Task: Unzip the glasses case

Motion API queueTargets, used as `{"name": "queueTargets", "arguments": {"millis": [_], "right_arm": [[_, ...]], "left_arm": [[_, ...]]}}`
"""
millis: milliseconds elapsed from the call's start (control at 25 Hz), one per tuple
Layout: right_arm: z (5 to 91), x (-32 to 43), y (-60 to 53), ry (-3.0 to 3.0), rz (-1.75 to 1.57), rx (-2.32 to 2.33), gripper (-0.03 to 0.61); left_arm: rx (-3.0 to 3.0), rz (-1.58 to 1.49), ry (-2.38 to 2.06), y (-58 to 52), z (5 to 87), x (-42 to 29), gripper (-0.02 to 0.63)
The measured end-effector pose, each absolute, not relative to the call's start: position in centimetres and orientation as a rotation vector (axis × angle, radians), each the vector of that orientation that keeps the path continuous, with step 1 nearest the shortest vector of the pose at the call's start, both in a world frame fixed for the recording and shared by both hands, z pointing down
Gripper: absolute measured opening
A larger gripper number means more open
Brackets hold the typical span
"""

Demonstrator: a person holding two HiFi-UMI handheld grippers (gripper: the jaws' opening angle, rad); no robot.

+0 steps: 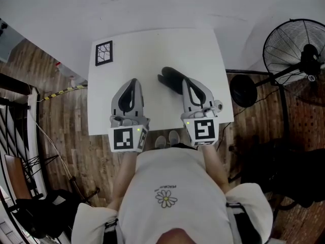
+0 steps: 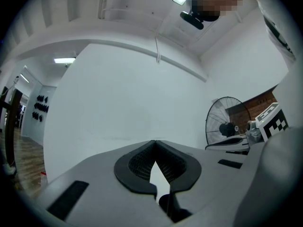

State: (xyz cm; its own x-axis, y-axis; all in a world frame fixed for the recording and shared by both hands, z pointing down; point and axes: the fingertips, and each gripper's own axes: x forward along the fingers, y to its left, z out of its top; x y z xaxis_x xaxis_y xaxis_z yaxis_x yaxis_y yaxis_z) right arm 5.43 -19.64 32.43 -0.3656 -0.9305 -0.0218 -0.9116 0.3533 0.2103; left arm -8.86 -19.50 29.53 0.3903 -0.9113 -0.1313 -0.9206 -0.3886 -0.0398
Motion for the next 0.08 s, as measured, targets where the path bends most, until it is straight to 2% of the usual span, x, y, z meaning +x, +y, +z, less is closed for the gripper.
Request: {"name": "queueTargets", "arguments": {"millis": [80], "right_arm": [[32.52,5.83,-19.74,-2.486,-0.286,1.717,0.008]], "left_arm": [[-2.525,0.13,1.678,-19.58,29.62,-9.0,0.011]]}}
